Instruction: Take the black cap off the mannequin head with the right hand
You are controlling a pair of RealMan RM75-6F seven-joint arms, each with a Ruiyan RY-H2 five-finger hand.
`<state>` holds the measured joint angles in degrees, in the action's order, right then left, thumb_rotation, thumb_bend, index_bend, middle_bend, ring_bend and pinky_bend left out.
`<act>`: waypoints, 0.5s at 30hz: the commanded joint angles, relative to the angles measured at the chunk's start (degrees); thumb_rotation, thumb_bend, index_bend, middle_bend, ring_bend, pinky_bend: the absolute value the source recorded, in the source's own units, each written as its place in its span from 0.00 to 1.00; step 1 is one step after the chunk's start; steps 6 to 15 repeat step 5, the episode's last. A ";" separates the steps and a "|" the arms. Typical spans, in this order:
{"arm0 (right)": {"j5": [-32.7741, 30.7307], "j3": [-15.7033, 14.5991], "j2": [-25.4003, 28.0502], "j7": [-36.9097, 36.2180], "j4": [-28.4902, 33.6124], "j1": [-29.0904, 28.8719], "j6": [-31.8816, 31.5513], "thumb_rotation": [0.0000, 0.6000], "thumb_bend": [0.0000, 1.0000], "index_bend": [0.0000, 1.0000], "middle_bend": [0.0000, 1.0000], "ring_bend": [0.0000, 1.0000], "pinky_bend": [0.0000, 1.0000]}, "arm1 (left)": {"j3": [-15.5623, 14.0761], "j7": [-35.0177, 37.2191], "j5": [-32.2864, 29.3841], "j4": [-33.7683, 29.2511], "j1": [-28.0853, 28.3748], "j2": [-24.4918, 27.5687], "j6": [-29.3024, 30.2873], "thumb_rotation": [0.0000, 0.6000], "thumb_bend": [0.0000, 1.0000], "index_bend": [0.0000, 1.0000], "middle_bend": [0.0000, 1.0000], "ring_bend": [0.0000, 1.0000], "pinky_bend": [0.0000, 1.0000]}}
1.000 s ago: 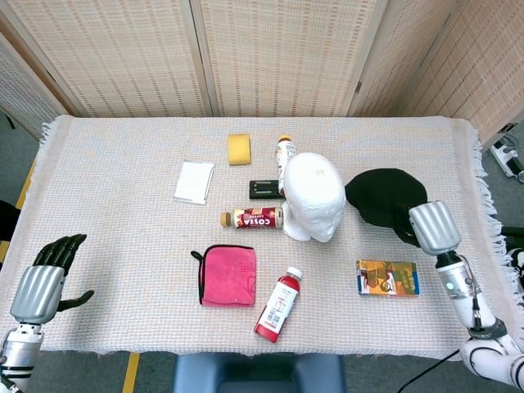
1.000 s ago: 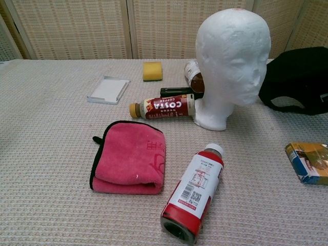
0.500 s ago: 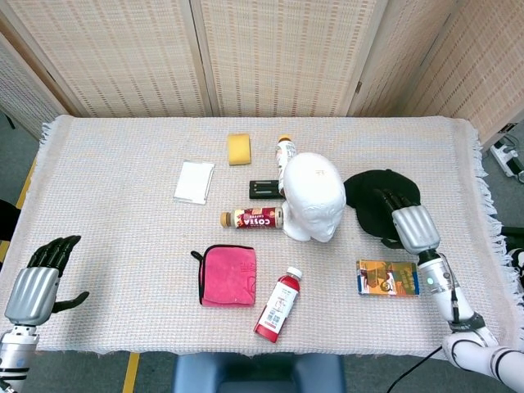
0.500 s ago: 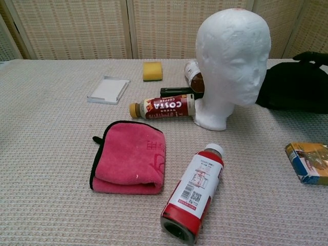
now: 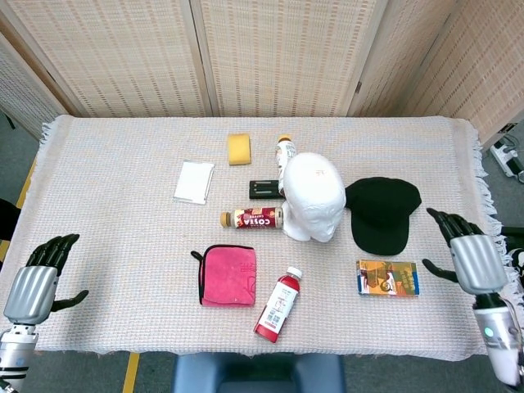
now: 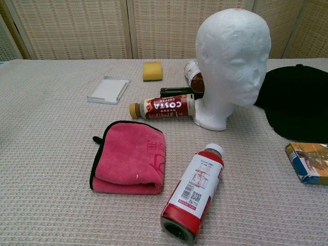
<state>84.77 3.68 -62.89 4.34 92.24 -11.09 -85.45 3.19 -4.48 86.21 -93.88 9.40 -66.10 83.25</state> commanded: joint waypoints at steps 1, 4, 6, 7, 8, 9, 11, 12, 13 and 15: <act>1.08 -2.47 2.57 1.00 3.55 4.41 -4.04 1.00 0.12 0.15 0.24 0.22 0.37 | 0.00 -0.11 0.02 -0.03 -0.04 -0.01 0.10 1.00 0.14 0.11 0.15 0.12 0.19; 0.85 -3.49 3.01 1.14 4.58 6.51 -5.19 1.00 0.12 0.17 0.24 0.22 0.37 | 0.05 -0.36 -0.11 -0.03 -0.10 -0.13 0.18 1.00 0.14 0.11 0.15 0.12 0.18; 0.87 -3.71 2.97 1.17 4.72 6.98 -5.34 1.00 0.12 0.17 0.24 0.22 0.37 | 0.13 -0.43 -0.26 -0.03 -0.11 -0.24 0.21 1.00 0.14 0.11 0.15 0.12 0.18; 0.87 -3.71 2.97 1.17 4.72 6.98 -5.34 1.00 0.12 0.17 0.24 0.22 0.37 | 0.13 -0.43 -0.26 -0.03 -0.11 -0.24 0.21 1.00 0.14 0.11 0.15 0.12 0.18; 0.87 -3.71 2.97 1.17 4.72 6.98 -5.34 1.00 0.12 0.17 0.24 0.22 0.37 | 0.13 -0.43 -0.26 -0.03 -0.11 -0.24 0.21 1.00 0.14 0.11 0.15 0.12 0.18; 0.87 -3.71 2.97 1.17 4.72 6.98 -5.34 1.00 0.12 0.17 0.24 0.22 0.37 | 0.13 -0.43 -0.26 -0.03 -0.11 -0.24 0.21 1.00 0.14 0.11 0.15 0.12 0.18; 0.87 -3.71 2.97 1.17 4.72 6.98 -5.34 1.00 0.12 0.17 0.24 0.22 0.37 | 0.13 -0.43 -0.26 -0.03 -0.11 -0.24 0.21 1.00 0.14 0.11 0.15 0.12 0.18; 0.87 -3.71 2.97 1.17 4.72 6.98 -5.34 1.00 0.12 0.17 0.24 0.22 0.37 | 0.13 -0.43 -0.26 -0.03 -0.11 -0.24 0.21 1.00 0.14 0.11 0.15 0.12 0.18; 0.87 -3.71 2.97 1.17 4.72 6.98 -5.34 1.00 0.12 0.17 0.24 0.22 0.37 | 0.13 -0.43 -0.26 -0.03 -0.11 -0.24 0.21 1.00 0.14 0.11 0.15 0.12 0.18; 0.87 -3.71 2.97 1.17 4.72 6.98 -5.34 1.00 0.12 0.17 0.24 0.22 0.37 | 0.13 -0.43 -0.26 -0.03 -0.11 -0.24 0.21 1.00 0.14 0.11 0.15 0.12 0.18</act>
